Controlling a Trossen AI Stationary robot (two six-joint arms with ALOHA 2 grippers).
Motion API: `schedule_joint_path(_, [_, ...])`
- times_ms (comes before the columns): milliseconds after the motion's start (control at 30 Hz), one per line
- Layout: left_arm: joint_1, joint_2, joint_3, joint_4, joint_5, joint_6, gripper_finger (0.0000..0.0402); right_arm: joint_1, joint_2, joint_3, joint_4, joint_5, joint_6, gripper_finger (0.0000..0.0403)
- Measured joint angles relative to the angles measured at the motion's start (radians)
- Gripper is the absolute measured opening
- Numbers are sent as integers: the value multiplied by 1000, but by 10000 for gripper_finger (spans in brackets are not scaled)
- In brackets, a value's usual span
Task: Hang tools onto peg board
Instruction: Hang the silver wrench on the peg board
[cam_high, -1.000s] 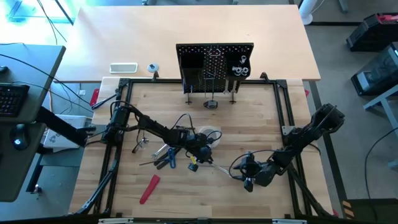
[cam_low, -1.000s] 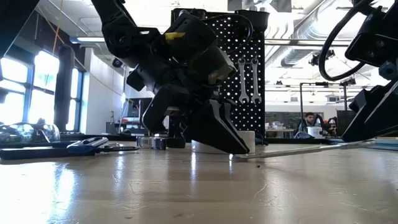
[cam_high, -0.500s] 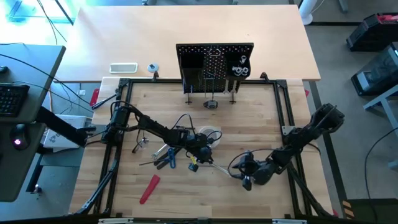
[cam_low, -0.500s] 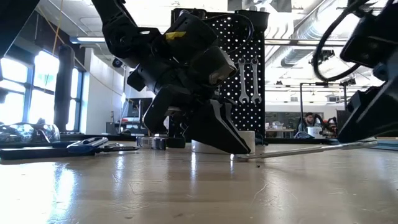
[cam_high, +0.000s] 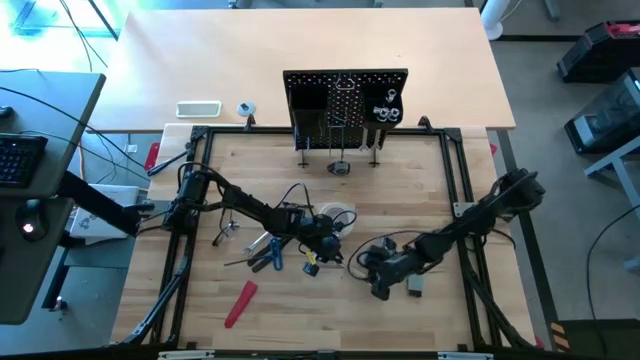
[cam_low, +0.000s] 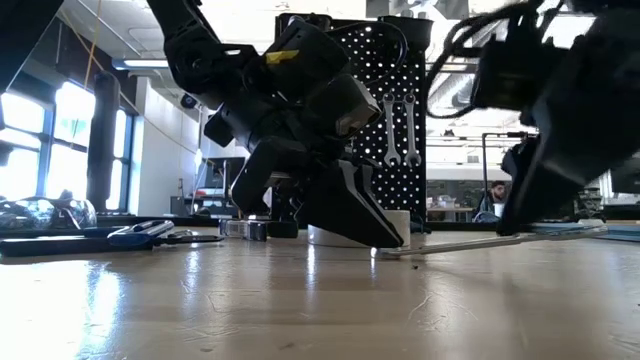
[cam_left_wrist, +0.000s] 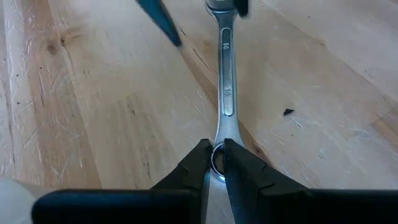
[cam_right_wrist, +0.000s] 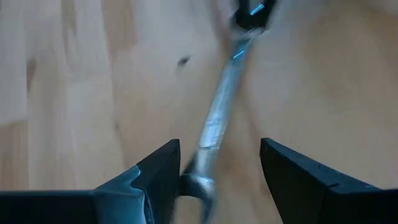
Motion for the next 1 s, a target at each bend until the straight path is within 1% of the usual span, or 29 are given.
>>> schedule_joint_path(67, [0,0,0,2,-3,0,35,0,62,45,-19,-40,-8,217])
schedule_joint_path(133, [0,0,0,3,-3,1,35,1,122,97,-63,-49,-18,217])
schedule_joint_path(233, [0,0,0,4,-4,2,35,2,201,190,-196,-34,-16,215])
schedule_joint_path(333, [-1,1,0,3,-4,2,35,10,248,271,-321,-16,-23,196])
schedule_joint_path(433, [-4,1,0,3,-3,3,35,22,264,312,-385,-1,-31,148])
schedule_joint_path(600, [-14,2,0,7,21,3,35,22,263,319,-406,-1,-10,33])
schedule_joint_path(700, [-18,2,0,10,19,3,35,26,263,318,-405,20,-11,30])
schedule_joint_path(867, [-22,-11,0,-2,-1,3,35,27,260,317,-403,25,0,30])
schedule_joint_path(1000, [-17,-71,-4,-64,-21,14,35,44,245,315,-409,61,0,30])
